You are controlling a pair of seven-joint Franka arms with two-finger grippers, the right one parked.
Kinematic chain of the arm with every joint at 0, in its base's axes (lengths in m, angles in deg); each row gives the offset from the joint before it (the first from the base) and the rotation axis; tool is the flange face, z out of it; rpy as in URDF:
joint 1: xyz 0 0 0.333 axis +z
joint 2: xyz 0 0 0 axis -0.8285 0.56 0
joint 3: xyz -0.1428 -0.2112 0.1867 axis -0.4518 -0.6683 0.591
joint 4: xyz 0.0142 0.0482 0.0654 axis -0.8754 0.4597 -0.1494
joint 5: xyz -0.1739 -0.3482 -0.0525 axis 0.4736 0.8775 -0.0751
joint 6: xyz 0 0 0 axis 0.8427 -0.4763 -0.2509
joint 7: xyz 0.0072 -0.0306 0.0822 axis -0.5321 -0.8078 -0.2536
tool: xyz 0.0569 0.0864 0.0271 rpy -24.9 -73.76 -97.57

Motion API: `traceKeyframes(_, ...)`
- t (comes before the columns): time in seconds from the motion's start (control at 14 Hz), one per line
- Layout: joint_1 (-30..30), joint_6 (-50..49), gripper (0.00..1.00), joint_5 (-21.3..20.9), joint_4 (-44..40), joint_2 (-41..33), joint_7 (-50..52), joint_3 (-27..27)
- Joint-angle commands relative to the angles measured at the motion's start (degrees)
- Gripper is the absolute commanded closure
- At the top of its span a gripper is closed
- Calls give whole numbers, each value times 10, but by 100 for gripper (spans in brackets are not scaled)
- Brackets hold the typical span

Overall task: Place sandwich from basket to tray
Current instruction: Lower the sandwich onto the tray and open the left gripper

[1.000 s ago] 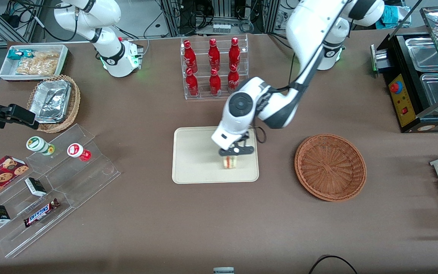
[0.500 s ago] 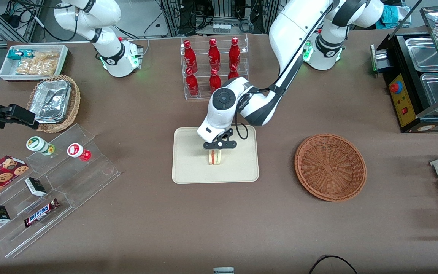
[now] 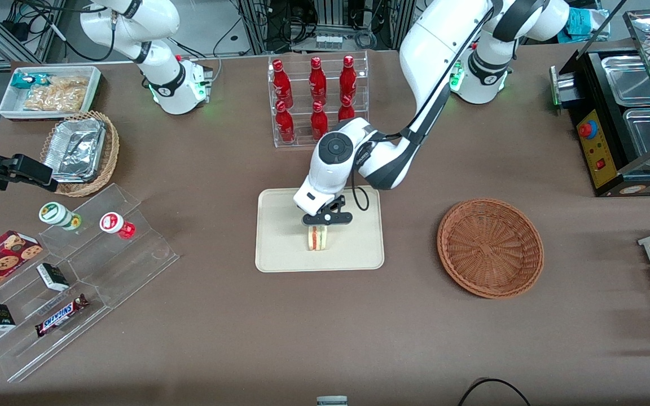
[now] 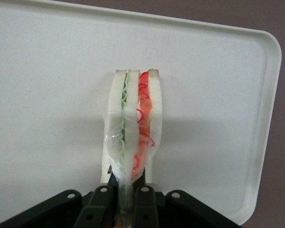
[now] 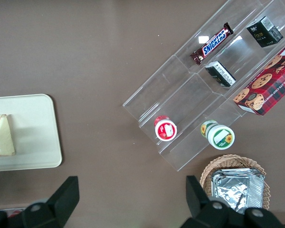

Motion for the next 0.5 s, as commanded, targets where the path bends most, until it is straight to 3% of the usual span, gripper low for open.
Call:
traceKeyframes(0.0, -3, 5, 0, 7, -14, 7, 10, 4)
traceKeyframes(0.21, -4, -11, 0, 4, -16, -18, 19, 4)
traceKeyframes(0.43, 1, -90, 0, 3, -13, -74, 18, 6)
